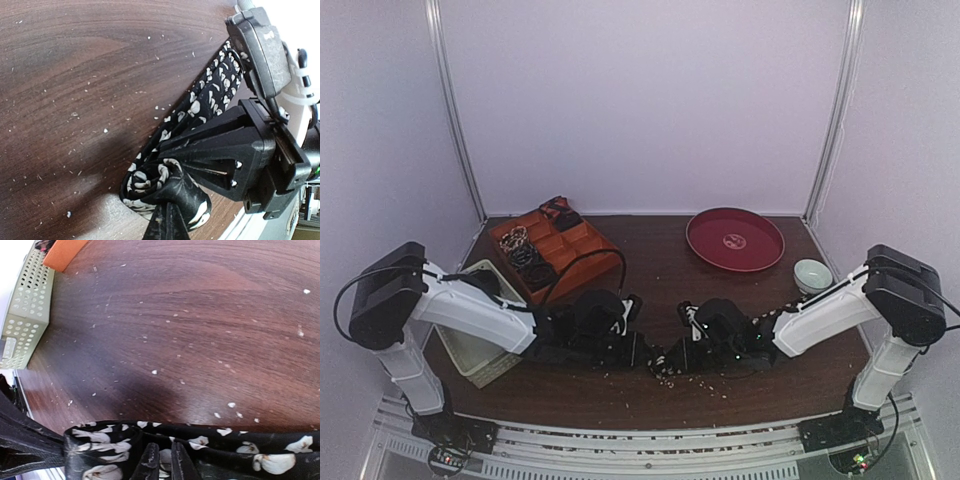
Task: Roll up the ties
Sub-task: Roll the tie at the center of the board.
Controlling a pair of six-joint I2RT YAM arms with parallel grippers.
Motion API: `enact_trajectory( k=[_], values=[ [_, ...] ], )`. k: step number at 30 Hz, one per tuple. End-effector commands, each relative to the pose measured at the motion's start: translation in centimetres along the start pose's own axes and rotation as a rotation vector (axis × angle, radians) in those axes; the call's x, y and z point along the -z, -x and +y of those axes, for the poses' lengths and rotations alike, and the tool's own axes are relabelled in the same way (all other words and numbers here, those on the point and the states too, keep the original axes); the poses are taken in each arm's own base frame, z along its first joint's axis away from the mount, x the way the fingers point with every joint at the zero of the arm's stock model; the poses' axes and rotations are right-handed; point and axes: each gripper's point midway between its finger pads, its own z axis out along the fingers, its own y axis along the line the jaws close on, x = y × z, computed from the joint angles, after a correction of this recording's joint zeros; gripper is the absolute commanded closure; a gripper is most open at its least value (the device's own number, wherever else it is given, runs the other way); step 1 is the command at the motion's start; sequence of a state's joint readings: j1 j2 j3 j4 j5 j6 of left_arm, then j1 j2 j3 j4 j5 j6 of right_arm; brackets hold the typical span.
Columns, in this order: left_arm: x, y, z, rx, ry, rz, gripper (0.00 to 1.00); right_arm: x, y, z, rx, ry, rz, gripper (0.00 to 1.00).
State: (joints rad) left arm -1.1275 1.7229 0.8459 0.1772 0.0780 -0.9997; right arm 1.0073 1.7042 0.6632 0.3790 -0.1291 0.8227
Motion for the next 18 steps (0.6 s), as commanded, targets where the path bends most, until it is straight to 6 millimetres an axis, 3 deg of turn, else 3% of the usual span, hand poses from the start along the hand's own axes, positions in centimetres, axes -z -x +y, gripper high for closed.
enact_trajectory(
  k=[1, 8, 18],
  values=[
    [-0.3, 0.9, -1.1, -0.025, -0.021, -0.026, 0.99, 0.9, 1.0, -1.2, 0.018, -0.075, -0.029, 0.88],
    [-1.0, 1.0, -1.7, -0.029, -0.038, -0.016, 0.99, 2.1, 2.1, -2.0, 0.019, -0.112, -0.091, 0.78],
    [-2.6, 1.0, -2.1, -0.033, -0.051, 0.0, 0.99, 4.3, 2.9, -1.2, 0.0, -0.063, -0.153, 0.62]
  ],
)
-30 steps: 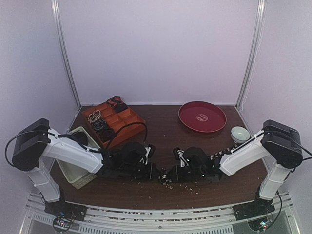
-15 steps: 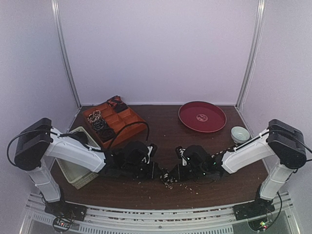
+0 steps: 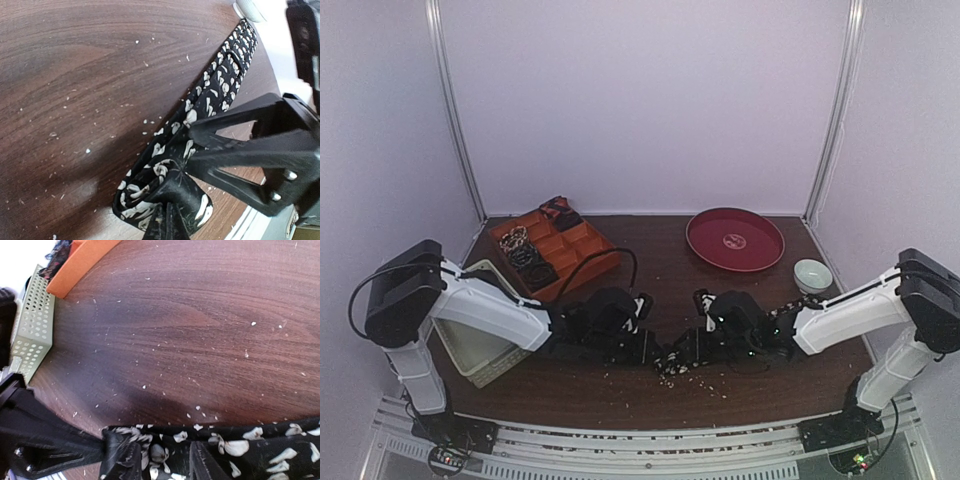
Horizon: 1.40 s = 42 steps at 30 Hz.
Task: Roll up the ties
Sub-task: Roll the tie at the center of the board.
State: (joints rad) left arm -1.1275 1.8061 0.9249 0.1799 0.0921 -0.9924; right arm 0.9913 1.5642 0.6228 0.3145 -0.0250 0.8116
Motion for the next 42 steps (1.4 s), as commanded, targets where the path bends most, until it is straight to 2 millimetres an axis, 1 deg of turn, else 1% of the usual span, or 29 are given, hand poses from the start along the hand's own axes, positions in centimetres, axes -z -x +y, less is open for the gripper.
enact_trajectory(
  k=[1, 5, 8, 11, 14, 18, 21, 23, 24, 26, 28, 30, 32, 33, 35, 38, 40, 42],
  values=[
    [-0.8, 0.6, -1.3, -0.026, -0.044, -0.012, 0.99, 1.4, 0.7, -0.4, 0.005, -0.007, -0.046, 0.61],
    [-1.6, 0.9, -1.6, -0.032, -0.049, -0.015, 0.99, 2.0, 0.9, 0.1, 0.022, 0.025, -0.05, 0.56],
    [-2.2, 1.2, -1.8, -0.039, -0.048, -0.016, 1.0, 1.9, 0.6, 0.6, 0.025, 0.052, -0.032, 0.55],
    [-2.7, 1.3, -2.0, -0.041, -0.056, -0.014, 1.0, 1.5, 0.5, 0.3, 0.032, 0.031, -0.025, 0.58],
    [-2.8, 1.3, -2.2, -0.037, -0.065, -0.014, 1.0, 0.9, 0.0, -0.7, 0.034, -0.008, 0.002, 0.62],
    [-2.1, 1.7, -2.2, -0.027, -0.055, -0.037, 0.99, 0.2, -1.3, -1.2, 0.025, -0.012, 0.049, 0.65],
    [-1.0, 2.2, -1.7, -0.005, -0.037, -0.072, 0.94, 0.0, -2.0, -1.2, 0.016, 0.006, 0.069, 0.68],
    [-0.2, 2.0, -0.9, 0.007, -0.011, -0.08, 0.91, 0.0, -2.4, -1.2, 0.01, 0.018, 0.081, 0.68],
    [0.2, 2.2, -0.7, 0.012, -0.006, -0.09, 0.91, 0.0, -2.7, -1.3, 0.005, 0.023, 0.087, 0.69],
    [0.9, 2.1, 0.1, 0.021, 0.014, -0.095, 0.89, -0.1, -3.2, -1.3, -0.011, 0.037, 0.1, 0.7],
    [1.5, 1.4, 1.4, 0.032, 0.034, -0.092, 0.88, -0.2, -3.8, -1.2, -0.024, 0.051, 0.112, 0.71],
    [2.1, 1.0, 1.8, 0.032, 0.029, -0.098, 0.87, -0.4, -4.2, -0.9, -0.036, 0.066, 0.12, 0.72],
    [2.4, 0.7, 1.7, 0.01, 0.006, -0.1, 0.85, -0.6, -4.6, -0.6, -0.047, 0.081, 0.127, 0.72],
    [2.6, 0.6, 1.3, -0.002, -0.021, -0.097, 0.83, -0.6, -4.7, -0.6, -0.05, 0.081, 0.127, 0.73],
    [2.8, 0.5, 0.8, -0.013, -0.047, -0.102, 0.78, -0.7, -4.7, -0.8, -0.055, 0.074, 0.12, 0.74],
    [2.9, 0.4, 0.7, -0.012, -0.052, -0.1, 0.76, -0.9, -4.7, -1.1, -0.046, 0.065, 0.11, 0.76],
    [2.9, 0.2, 1.0, -0.006, -0.039, -0.095, 0.76, -1.2, -4.8, -0.9, -0.047, 0.073, 0.119, 0.76],
    [3.3, 0.2, 2.2, 0.008, 0.01, -0.097, 0.76, -1.4, -5.1, -0.2, -0.054, 0.094, 0.134, 0.77]
  ],
)
